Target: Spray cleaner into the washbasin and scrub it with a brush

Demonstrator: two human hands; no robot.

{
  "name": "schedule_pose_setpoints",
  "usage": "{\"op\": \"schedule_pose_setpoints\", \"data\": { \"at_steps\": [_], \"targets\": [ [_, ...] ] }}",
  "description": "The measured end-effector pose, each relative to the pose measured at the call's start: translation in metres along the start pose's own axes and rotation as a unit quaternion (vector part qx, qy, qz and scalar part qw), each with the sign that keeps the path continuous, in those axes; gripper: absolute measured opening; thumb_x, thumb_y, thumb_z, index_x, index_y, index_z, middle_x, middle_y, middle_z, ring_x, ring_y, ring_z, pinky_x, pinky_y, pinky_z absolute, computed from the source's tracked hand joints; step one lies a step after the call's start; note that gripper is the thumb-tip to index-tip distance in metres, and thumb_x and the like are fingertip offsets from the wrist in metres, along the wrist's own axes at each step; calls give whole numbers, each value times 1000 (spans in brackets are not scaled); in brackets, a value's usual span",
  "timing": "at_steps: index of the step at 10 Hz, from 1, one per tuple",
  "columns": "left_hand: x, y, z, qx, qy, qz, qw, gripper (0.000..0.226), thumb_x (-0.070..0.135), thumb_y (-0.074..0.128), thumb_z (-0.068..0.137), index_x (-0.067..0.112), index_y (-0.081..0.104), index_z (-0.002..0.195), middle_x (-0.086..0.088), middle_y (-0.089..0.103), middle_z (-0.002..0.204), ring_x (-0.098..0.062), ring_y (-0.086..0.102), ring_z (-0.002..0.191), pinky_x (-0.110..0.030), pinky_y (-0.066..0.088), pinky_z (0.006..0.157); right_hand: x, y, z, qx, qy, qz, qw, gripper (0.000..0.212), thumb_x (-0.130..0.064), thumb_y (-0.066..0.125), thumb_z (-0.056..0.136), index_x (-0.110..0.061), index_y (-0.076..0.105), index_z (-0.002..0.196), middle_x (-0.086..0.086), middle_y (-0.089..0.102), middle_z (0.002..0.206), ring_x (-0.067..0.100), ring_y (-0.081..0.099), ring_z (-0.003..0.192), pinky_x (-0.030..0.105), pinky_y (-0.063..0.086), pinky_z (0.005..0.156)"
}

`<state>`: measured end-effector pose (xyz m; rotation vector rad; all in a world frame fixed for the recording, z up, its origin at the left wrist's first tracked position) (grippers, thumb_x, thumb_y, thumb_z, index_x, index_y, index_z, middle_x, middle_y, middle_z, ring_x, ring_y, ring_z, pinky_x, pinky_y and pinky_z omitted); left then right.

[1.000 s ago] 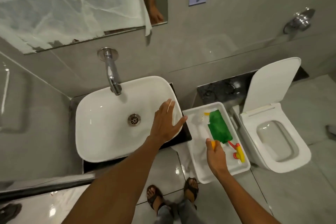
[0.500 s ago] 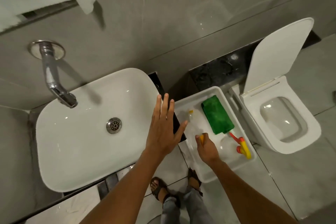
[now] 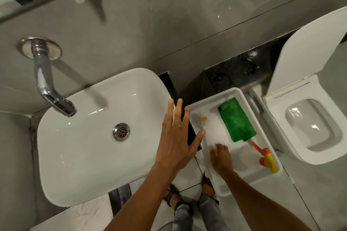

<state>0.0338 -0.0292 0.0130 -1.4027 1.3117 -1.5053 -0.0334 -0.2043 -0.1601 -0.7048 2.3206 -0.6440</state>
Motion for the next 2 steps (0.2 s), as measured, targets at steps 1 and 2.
{"op": "schedule_pose_setpoints", "data": {
  "at_steps": [1, 2],
  "targets": [
    [-1, 0, 0, -7, -2, 7, 1000, 85, 74, 28, 107, 17, 38, 168, -6, 5, 185, -26, -11, 172, -53, 22, 137, 3, -4, 0, 1, -14, 8, 1000, 48, -16, 57, 107, 3, 50, 150, 24, 52, 151, 38, 54, 139, 41, 41, 117],
    [0, -2, 0, -5, -6, 17, 1000, 84, 74, 29, 106, 18, 38, 168, -6, 6, 185, -27, -8, 172, -53, 21, 137, 2, -14, -4, 14, -26, 24, 999, 50, -15, 61, 105, 3, 51, 150, 24, 54, 149, 38, 56, 137, 43, 45, 117]
  ]
}}
Point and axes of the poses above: each hand's wrist, its own z-axis towards the middle knuckle, its own y-axis out of the palm, x = y × z, the point moved 3 cm from there along z, towards the middle knuckle
